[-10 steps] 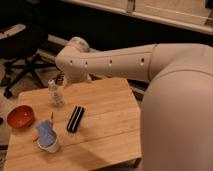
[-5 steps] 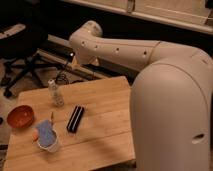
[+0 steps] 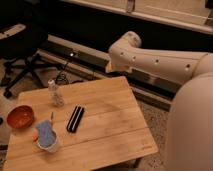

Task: Move the arm in a circular motion

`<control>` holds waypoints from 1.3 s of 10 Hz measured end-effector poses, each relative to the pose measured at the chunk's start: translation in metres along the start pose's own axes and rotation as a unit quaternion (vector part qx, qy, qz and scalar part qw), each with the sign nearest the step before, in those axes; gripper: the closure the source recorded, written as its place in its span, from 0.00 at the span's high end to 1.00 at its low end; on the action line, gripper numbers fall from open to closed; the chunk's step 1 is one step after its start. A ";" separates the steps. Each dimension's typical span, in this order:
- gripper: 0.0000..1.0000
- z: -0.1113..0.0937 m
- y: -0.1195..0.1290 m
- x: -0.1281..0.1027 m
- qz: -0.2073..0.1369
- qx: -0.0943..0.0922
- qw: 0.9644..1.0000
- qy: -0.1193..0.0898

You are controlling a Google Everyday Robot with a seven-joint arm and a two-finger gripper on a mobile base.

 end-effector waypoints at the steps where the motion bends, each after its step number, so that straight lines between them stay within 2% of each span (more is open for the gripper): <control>1: 0.80 -0.002 -0.019 0.024 0.005 0.016 1.000 0.012; 2: 0.80 -0.012 -0.016 0.051 -0.014 0.023 0.999 0.021; 4: 0.80 -0.041 0.027 0.101 -0.081 0.014 0.996 0.029; 5: 0.80 -0.059 0.060 0.133 -0.122 -0.002 0.992 0.038; 6: 0.80 -0.070 0.083 0.155 -0.149 -0.017 0.988 0.047; 7: 0.80 -0.082 0.112 0.179 -0.179 -0.040 0.981 0.057; 8: 0.80 -0.092 0.146 0.200 -0.207 -0.069 0.974 0.068; 9: 0.80 -0.098 0.178 0.211 -0.227 -0.095 0.967 0.073; 10: 0.80 -0.100 0.201 0.214 -0.238 -0.116 0.961 0.074; 11: 0.80 -0.100 0.231 0.208 -0.247 -0.143 0.956 0.070; 12: 0.80 -0.094 0.263 0.185 -0.254 -0.173 0.950 0.054; 13: 0.80 -0.086 0.280 0.162 -0.259 -0.187 0.947 0.038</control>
